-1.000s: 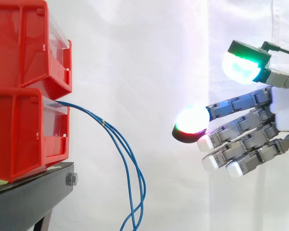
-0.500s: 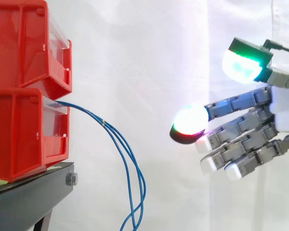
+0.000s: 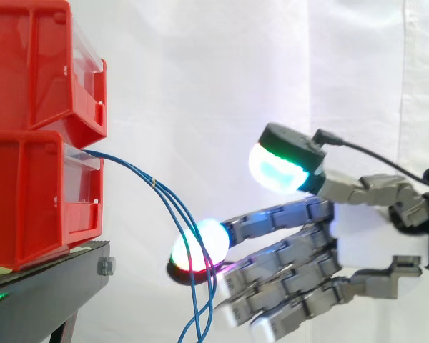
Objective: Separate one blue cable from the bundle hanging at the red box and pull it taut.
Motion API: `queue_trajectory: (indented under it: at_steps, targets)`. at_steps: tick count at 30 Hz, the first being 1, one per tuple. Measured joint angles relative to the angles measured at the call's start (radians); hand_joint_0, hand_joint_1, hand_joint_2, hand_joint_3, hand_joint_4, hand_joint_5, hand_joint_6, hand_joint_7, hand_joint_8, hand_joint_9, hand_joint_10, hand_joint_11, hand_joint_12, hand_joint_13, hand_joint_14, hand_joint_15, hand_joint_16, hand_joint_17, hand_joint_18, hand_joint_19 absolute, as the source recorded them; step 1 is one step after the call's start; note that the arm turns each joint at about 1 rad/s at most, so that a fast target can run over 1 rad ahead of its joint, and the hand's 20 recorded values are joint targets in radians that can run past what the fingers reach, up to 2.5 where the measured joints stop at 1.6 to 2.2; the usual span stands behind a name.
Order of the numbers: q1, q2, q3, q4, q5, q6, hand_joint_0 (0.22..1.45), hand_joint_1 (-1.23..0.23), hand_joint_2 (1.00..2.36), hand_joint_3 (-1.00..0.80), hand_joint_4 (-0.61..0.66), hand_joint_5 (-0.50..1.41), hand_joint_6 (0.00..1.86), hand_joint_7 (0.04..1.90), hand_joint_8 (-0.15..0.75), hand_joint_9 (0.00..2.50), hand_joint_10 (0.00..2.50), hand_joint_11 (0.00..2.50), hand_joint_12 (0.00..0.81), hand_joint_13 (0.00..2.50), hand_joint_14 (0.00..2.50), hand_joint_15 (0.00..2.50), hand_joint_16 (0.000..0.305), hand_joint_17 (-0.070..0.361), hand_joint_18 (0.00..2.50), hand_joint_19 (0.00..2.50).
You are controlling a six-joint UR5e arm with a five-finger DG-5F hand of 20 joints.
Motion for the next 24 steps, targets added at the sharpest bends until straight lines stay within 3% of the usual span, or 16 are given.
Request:
queue_trajectory:
  at_steps: [10,16,24]
  targets:
    - [0.005,-0.044,0.046,0.003,-0.017,0.011,0.56,-0.49,1.00,-0.48,0.22,-0.22,0.50,0.72,0.315,0.61,0.01,0.20,0.416,0.56,0.01,0.27,0.055,0.124,0.67,0.30]
    - [0.006,-0.099,0.090,0.007,-0.079,0.072,0.56,-0.49,1.00,-0.48,0.22,-0.22,0.50,0.72,0.315,0.61,0.01,0.20,0.417,0.57,0.01,0.28,0.055,0.125,0.68,0.30]
    - [0.010,-0.109,0.101,0.019,-0.113,0.098,0.56,-0.50,1.00,-0.48,0.22,-0.22,0.50,0.72,0.314,0.62,0.01,0.20,0.417,0.60,0.01,0.29,0.055,0.124,0.68,0.30]
